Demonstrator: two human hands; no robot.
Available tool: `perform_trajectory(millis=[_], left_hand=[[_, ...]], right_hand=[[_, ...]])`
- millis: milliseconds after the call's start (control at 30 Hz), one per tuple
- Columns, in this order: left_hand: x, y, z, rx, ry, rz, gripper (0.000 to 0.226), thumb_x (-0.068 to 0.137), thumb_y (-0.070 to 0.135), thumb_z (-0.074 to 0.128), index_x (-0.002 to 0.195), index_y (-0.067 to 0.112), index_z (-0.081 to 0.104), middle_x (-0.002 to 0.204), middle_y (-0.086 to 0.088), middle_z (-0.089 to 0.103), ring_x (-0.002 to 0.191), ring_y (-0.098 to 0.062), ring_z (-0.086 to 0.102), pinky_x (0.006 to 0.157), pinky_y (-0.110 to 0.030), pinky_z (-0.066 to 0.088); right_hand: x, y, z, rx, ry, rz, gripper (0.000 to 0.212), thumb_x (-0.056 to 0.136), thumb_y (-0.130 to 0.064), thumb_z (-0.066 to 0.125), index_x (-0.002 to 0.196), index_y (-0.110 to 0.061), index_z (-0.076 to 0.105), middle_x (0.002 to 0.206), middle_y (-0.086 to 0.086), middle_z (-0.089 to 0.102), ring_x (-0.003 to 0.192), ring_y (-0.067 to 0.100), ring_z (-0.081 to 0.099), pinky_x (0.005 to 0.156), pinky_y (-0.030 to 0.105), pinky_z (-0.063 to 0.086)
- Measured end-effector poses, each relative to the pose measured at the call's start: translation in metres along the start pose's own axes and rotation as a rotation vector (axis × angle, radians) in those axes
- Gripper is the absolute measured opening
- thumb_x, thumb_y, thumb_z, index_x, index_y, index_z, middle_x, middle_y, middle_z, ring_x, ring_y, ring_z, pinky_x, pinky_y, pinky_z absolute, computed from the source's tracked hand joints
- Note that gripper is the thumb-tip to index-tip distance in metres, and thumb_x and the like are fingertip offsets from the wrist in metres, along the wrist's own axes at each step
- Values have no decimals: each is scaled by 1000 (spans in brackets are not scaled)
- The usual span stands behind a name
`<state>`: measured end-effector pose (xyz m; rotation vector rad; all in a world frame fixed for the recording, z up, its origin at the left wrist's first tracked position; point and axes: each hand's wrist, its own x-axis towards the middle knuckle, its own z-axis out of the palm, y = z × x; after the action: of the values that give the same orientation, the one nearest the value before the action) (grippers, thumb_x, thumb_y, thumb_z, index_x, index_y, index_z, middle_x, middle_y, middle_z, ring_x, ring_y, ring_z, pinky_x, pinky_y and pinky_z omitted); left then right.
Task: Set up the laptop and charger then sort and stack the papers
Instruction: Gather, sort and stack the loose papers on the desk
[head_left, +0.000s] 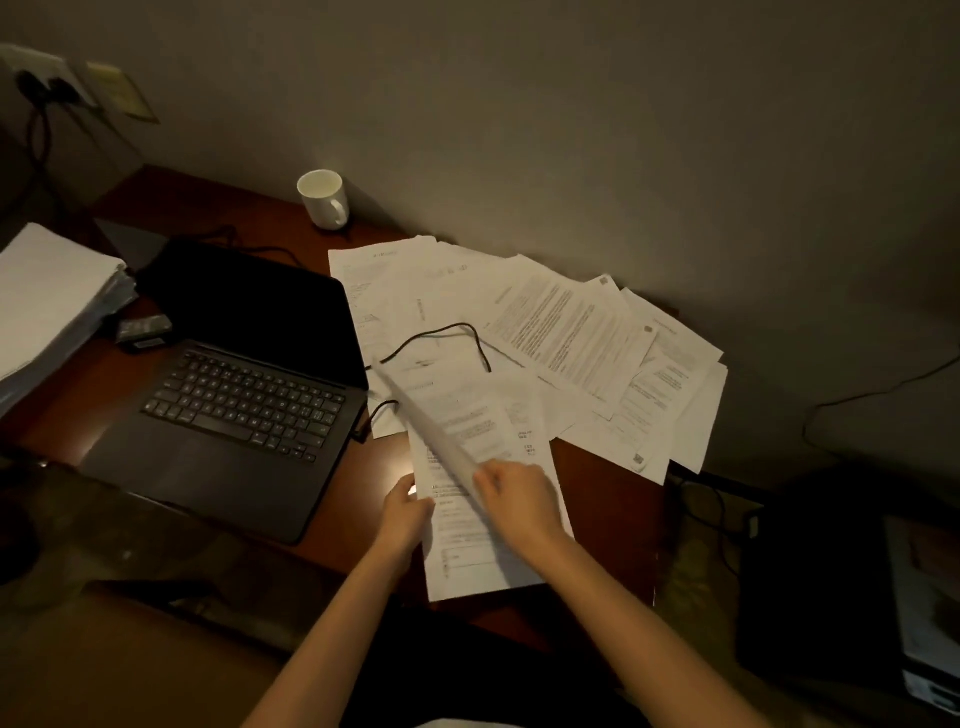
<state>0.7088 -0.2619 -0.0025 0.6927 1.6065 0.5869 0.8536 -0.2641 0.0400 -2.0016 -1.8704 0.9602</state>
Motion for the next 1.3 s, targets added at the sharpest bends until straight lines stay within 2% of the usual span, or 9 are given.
perform_trajectory(millis=[267, 367, 467, 633, 833, 933, 1000, 1167, 1300], left_hand=[[18, -21, 1, -166, 19, -144, 45, 89, 57, 51, 96, 16, 68, 93, -6, 72, 89, -21, 67, 79, -34, 51], [33, -24, 4, -83, 46, -129, 42, 87, 50, 59, 102, 11, 65, 94, -4, 68, 92, -21, 64, 70, -28, 49], [39, -19, 11, -111, 38, -112, 32, 94, 43, 52, 102, 15, 65, 95, -2, 69, 87, -17, 65, 64, -25, 43], [49, -16, 16, 118, 25, -17, 14, 90, 13, 61, 103, 15, 57, 103, -3, 66, 80, -9, 63, 59, -23, 49], [52, -14, 17, 113, -89, 61, 39, 80, 13, 74, 113, 19, 55, 105, 7, 68, 90, -9, 67, 64, -22, 55], [54, -9, 19, 203, -114, 129, 38, 85, 6, 66, 119, 14, 52, 106, 8, 63, 96, -13, 64, 61, -16, 51], [57, -2, 16, 243, -117, 171, 31, 90, 5, 60, 118, 16, 51, 105, 6, 62, 95, -14, 63, 62, -16, 51], [82, 12, -8, 78, -205, 270, 24, 93, 10, 55, 117, 16, 57, 106, -4, 70, 94, -21, 70, 77, -45, 59], [109, 30, -7, -29, -183, 428, 21, 98, 5, 45, 105, 21, 57, 97, 2, 69, 88, -9, 68, 69, -24, 56]], right_hand=[[-18, 30, 67, 90, -335, 68, 37, 100, -38, 35, 75, -21, 57, 83, 4, 66, 75, 22, 60, 67, 33, 49], [-11, 44, 62, 192, -353, 85, 36, 100, -42, 33, 73, -29, 53, 85, 0, 64, 80, 19, 59, 78, 35, 51], [3, 63, 54, 158, -218, 113, 25, 99, -31, 42, 111, -23, 63, 111, -3, 64, 100, 13, 58, 89, 31, 48], [33, 87, 35, -41, 126, 383, 55, 90, -28, 58, 141, -19, 38, 143, 4, 35, 131, 21, 33, 105, 38, 37], [63, 91, 15, 419, 104, 637, 43, 91, -24, 58, 128, -10, 42, 118, 1, 54, 102, 21, 55, 81, 32, 48], [58, 79, 16, 487, -60, 586, 6, 90, -19, 56, 86, -14, 57, 83, -5, 57, 70, 10, 52, 64, 30, 46], [57, 75, 17, 492, -65, 567, 20, 89, -17, 56, 69, -16, 59, 71, -3, 58, 62, 11, 53, 60, 28, 48], [82, 85, -12, 291, 340, 599, 24, 93, -12, 47, 114, -14, 60, 109, 4, 62, 93, 18, 58, 77, 26, 47], [123, 115, -32, 128, 399, 493, 45, 97, -12, 43, 142, -10, 37, 142, 11, 41, 126, 25, 43, 103, 35, 38]])
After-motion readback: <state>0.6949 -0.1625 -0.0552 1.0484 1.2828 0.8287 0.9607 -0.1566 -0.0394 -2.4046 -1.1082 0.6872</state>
